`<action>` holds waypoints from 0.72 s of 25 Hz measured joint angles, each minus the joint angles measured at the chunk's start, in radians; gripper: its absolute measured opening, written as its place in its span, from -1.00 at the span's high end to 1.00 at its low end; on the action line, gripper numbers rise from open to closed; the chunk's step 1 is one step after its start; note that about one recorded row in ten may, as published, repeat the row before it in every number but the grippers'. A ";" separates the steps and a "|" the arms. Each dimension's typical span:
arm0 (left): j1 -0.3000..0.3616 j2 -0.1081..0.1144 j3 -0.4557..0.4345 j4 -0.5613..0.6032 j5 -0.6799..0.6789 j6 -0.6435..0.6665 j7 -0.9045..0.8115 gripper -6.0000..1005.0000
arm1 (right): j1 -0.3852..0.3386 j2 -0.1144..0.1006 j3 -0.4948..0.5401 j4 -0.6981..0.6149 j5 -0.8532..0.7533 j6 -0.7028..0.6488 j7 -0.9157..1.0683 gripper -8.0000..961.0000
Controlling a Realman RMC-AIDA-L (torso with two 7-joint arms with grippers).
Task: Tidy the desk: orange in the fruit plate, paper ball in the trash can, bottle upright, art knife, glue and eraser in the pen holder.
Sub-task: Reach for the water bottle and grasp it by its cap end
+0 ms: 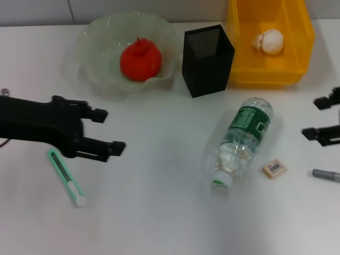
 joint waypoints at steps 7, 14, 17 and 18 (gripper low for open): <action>0.017 -0.002 0.154 0.011 -0.007 -0.099 -0.077 -0.70 | -0.007 0.000 0.013 0.013 0.030 -0.073 -0.085 -0.41; 0.092 -0.001 0.081 -0.078 -0.111 -0.179 0.084 -0.70 | 0.127 -0.005 -0.184 -0.015 -0.100 -0.101 -0.091 -0.41; 0.119 0.001 -0.019 -0.149 -0.180 -0.177 0.166 -0.70 | 0.211 -0.004 -0.309 0.017 -0.196 -0.089 -0.111 -0.41; 0.128 0.001 -0.074 -0.190 -0.209 -0.171 0.205 -0.70 | 0.239 -0.004 -0.354 0.033 -0.217 -0.082 -0.130 -0.41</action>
